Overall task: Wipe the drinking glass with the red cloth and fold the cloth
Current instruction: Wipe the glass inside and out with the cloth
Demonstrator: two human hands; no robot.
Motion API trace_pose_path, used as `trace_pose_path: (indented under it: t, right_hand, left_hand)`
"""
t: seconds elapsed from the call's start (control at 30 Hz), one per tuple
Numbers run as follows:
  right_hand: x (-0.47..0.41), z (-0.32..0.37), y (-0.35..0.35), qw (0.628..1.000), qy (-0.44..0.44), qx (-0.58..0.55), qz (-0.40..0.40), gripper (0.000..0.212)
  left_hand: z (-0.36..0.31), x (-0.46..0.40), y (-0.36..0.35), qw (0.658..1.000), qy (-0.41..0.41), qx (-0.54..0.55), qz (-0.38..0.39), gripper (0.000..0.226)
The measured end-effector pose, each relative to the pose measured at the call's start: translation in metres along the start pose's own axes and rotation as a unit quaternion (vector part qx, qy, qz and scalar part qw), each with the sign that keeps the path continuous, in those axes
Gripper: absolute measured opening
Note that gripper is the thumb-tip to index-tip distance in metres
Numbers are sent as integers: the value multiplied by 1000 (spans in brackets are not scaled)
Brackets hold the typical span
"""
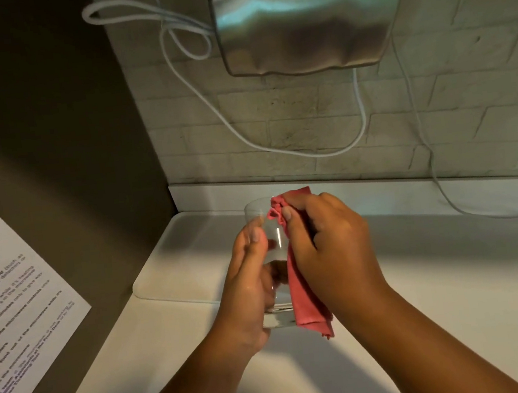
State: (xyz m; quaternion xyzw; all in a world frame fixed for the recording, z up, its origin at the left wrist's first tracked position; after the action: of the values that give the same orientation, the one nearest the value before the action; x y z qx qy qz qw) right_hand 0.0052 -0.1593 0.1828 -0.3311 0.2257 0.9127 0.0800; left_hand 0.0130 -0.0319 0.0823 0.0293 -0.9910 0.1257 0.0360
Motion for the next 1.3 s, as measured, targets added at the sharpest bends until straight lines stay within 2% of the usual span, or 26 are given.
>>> trace_pose_path:
  t: [0.1, 0.27, 0.4, 0.5, 0.6, 0.7, 0.77, 0.87, 1.0, 1.17, 1.3]
  right_hand:
    - [11, 1, -2, 1000, 5, -26, 2, 18]
    - [38, 19, -23, 993, 59, 0, 99, 21]
    - [23, 19, -20, 995, 77, 1, 63, 21]
    - [9, 8, -16, 998, 63, -9, 31, 18]
    - [-6, -17, -5, 999, -12, -45, -16, 15]
    - [-6, -40, 7, 974, -125, -178, -61, 15]
    - [-2, -49, 19, 949, -160, -253, -102, 17]
    - [4, -53, 40, 927, -171, -304, -138, 15]
    - [14, -52, 50, 923, -179, -314, -133, 16]
    - [21, -43, 44, 939, -153, -294, -96, 15]
    - [29, -21, 32, 968, -70, -230, -68, 15]
  left_hand:
    - [-6, -4, 6, 1000, -1, 18, -15, 80]
    - [-7, -14, 13, 999, -6, 43, -28, 102]
    - [6, -9, 8, 999, 24, 26, -20, 103]
    - [11, -3, 5, 999, 38, 8, -5, 87]
    - [17, 0, 2, 998, 57, 19, 15, 81]
    - [13, -1, 4, 995, 55, 70, 36, 82]
    - [7, -3, 5, 991, 53, 114, 55, 82]
    - [0, -10, 14, 983, 58, 162, 63, 73]
    - [3, -14, 26, 974, 78, 204, 68, 59]
    - [12, -13, 27, 979, 81, 173, 71, 59]
    - [18, -11, 20, 980, 85, 170, 62, 54]
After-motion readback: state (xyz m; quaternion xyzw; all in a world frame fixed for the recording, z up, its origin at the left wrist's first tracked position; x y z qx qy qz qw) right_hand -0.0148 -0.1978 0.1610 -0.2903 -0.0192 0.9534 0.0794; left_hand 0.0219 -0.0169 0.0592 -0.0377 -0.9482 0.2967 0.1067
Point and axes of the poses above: each hand's wrist, its own x-axis away from the middle knuckle, its own y-axis out of the back of the hand, z = x × y, the point moved 7 cm from there along -x, towards the middle knuckle, and after that the axes turned 12 degrees about -x, right-handed, at the moved point
